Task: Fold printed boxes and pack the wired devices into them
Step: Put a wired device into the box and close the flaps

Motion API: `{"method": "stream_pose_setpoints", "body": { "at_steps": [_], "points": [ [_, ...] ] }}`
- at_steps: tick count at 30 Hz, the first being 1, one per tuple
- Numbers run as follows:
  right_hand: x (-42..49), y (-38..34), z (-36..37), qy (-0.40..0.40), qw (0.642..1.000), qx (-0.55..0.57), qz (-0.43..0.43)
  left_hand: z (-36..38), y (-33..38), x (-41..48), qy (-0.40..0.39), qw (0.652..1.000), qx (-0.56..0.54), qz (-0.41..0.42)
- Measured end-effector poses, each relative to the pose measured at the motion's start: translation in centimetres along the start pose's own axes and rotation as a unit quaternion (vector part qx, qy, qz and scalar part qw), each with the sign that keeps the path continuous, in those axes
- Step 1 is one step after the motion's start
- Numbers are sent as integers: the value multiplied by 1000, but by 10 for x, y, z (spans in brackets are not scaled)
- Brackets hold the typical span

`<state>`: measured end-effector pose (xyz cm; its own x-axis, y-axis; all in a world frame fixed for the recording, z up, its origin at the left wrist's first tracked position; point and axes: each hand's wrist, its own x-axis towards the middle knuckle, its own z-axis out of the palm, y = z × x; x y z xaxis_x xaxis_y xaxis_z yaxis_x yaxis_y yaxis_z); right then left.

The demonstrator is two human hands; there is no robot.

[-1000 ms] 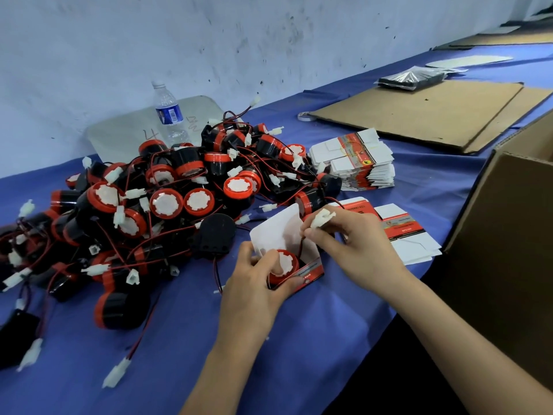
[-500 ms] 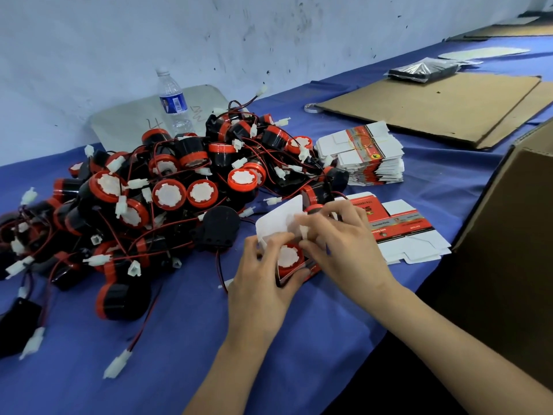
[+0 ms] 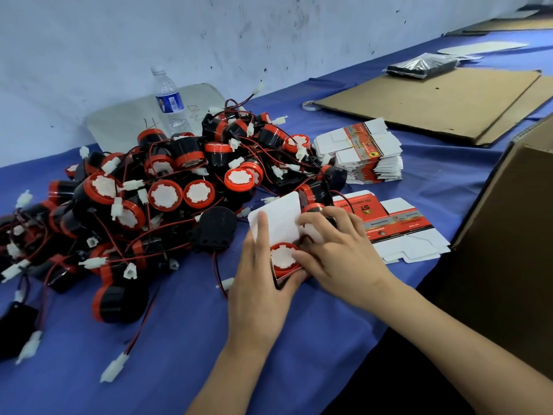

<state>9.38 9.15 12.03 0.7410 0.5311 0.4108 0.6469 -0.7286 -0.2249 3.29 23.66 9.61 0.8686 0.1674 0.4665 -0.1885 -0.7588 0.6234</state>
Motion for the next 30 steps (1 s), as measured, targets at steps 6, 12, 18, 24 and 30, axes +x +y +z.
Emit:
{"method": "stream_pose_setpoints", "body": {
  "at_steps": [6,12,18,24,30],
  "points": [
    [-12,-3,14,86,991,100,7,7,-4,-2,-30,1000,-1,5],
    [-11,-17,20,175,981,78,37,4,-4,-3,-62,997,42,-16],
    [-13,-16,26,221,975,15,-9,2,0,-4,-49,993,99,-39],
    [-13,-8,26,266,963,27,-26,2,2,-3,20,997,67,17],
    [-15,-2,28,267,960,72,-52,3,2,-3,70,996,33,44]
  ]
}}
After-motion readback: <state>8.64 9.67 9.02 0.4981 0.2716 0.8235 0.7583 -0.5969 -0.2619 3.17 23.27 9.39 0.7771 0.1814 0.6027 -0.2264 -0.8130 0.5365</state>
